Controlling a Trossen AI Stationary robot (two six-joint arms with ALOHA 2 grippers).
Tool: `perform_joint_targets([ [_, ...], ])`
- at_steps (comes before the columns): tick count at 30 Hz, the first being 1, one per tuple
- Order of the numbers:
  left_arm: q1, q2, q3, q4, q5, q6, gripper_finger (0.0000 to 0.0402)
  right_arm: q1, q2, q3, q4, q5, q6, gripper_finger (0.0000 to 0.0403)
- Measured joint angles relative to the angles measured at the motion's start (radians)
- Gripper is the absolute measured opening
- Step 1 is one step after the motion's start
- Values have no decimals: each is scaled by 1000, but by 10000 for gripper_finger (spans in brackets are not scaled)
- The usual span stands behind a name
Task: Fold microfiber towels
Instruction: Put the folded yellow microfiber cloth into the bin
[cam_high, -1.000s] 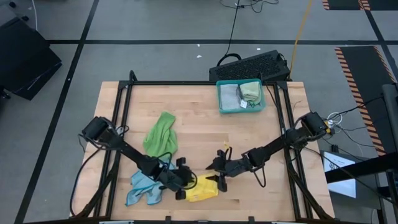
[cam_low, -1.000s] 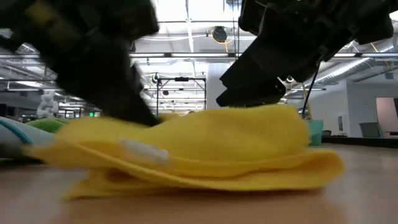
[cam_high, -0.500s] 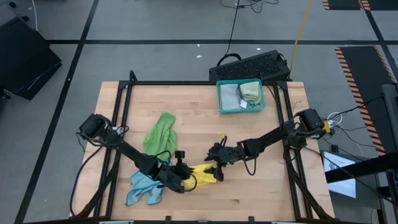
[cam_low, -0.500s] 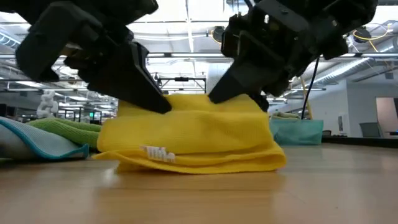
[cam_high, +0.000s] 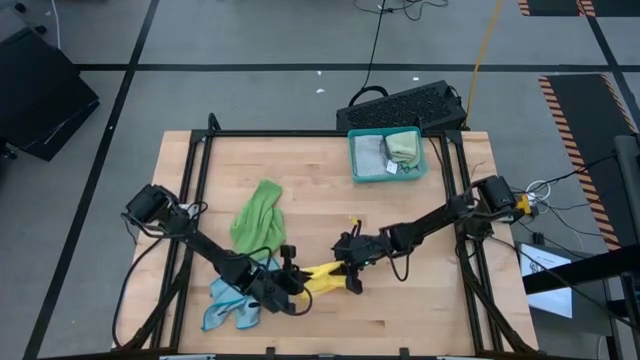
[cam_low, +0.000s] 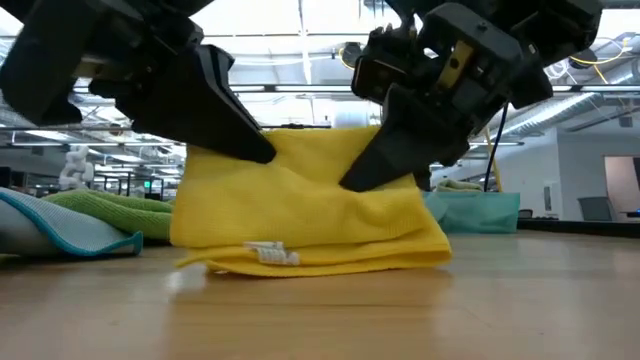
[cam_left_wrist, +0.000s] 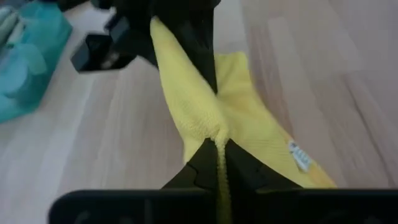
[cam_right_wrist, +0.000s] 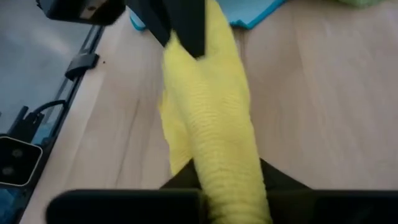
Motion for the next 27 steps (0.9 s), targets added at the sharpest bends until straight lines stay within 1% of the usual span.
perform_joint_targets([
  [1,0,0,0,0,0,-21,29,0,-8,0,-1,1,-10,16],
  [4,1,-1,0,7,-10,-122,76,-6,-52,0,-74,20,-12,19],
  [8,5,-74,11,-3,-7,-209,149,-11,-177,0,-298,99,-35,9],
  [11,10,-153,10,-39,-64,-197,194,-21,-301,0,-468,160,-107,8],
  [14,33,-227,10,-74,-123,-129,222,-49,-440,0,-599,261,-167,10],
  [16,61,-272,10,-102,-160,-98,233,-82,-530,2,-655,341,-194,10],
  [18,101,-306,10,-132,-173,-90,237,-124,-609,2,-683,396,-238,10],
  [22,200,-347,10,-202,-176,-87,233,-241,-720,2,-703,396,-333,9],
  [24,251,-355,10,-219,-172,-84,226,-310,-748,2,-686,397,-350,9],
  [27,325,-354,10,-210,-133,-53,214,-397,-758,0,-635,398,-387,9],
])
